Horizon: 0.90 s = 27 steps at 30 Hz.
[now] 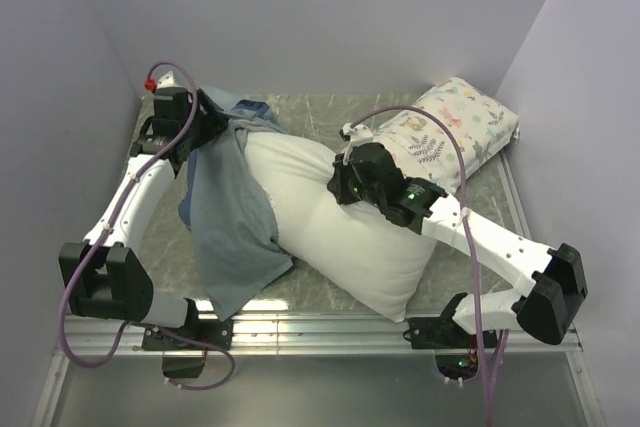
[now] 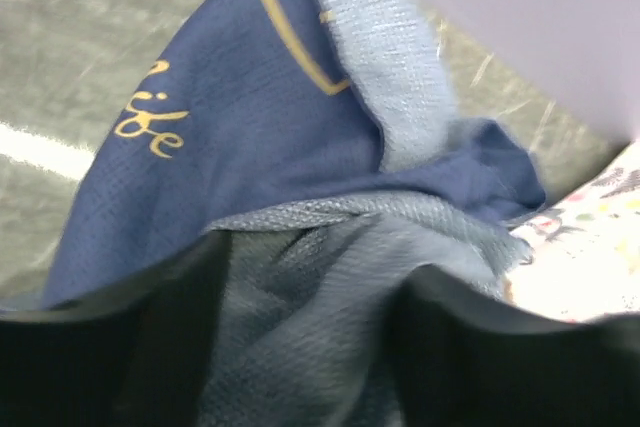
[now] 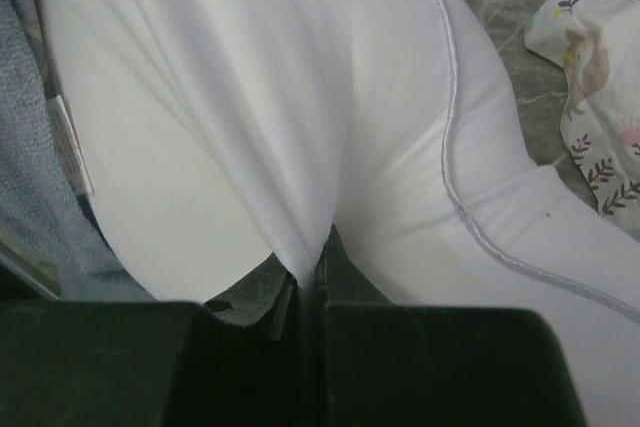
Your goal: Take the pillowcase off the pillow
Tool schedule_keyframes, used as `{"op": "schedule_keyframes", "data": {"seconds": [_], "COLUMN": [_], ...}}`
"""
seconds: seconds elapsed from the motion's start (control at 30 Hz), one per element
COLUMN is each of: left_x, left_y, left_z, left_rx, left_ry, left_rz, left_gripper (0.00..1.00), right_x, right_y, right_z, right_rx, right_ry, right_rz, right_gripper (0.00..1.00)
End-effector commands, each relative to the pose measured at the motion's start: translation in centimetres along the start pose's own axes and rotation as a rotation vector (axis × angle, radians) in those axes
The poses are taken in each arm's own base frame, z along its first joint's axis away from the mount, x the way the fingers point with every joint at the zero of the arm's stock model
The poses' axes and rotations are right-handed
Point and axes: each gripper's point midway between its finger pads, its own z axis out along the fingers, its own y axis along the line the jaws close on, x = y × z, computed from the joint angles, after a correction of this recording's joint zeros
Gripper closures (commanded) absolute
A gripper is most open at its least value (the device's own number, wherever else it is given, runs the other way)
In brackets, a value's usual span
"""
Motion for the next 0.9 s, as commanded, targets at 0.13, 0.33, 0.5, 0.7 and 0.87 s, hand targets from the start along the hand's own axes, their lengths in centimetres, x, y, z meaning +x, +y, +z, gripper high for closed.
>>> {"op": "schedule_keyframes", "data": {"seconds": [0.13, 0.33, 0.5, 0.7, 0.87], "left_x": [0.0, 4.4, 9.6, 14.6, 13.1], "left_y": [-5.3, -3.2, -2.6, -1.9, 2.4], "left_z": [-6.5, -10.3, -10.6, -9.2, -7.0], "left_rx": [0.007, -0.059, 0.053, 0.149, -0.087], "left_ry": [-0.200, -0.221, -0.105, -0.003, -0.045], "left_rz": [0.179, 0.201, 0.182, 0.152, 0.115], "left_gripper": [0.14, 0.01, 0.01, 0.02, 0.45], "right_x": [-0.9, -1.4, -1.9, -2.4, -3.0], "right_y": [-2.0, -3.2, -3.4, -2.8, -3.1], "right_z": [1.6, 2.1, 2.2, 2.2, 1.0], "right_rx": [0.109, 0.147, 0.143, 0.118, 0.123], "right_ry": [-0.062, -0.061, -0.065, -0.060, -0.080], "right_rz": [0.088, 0.079, 0.076, 0.062, 0.055], "right_gripper": [1.00, 1.00, 1.00, 1.00, 1.00]}}
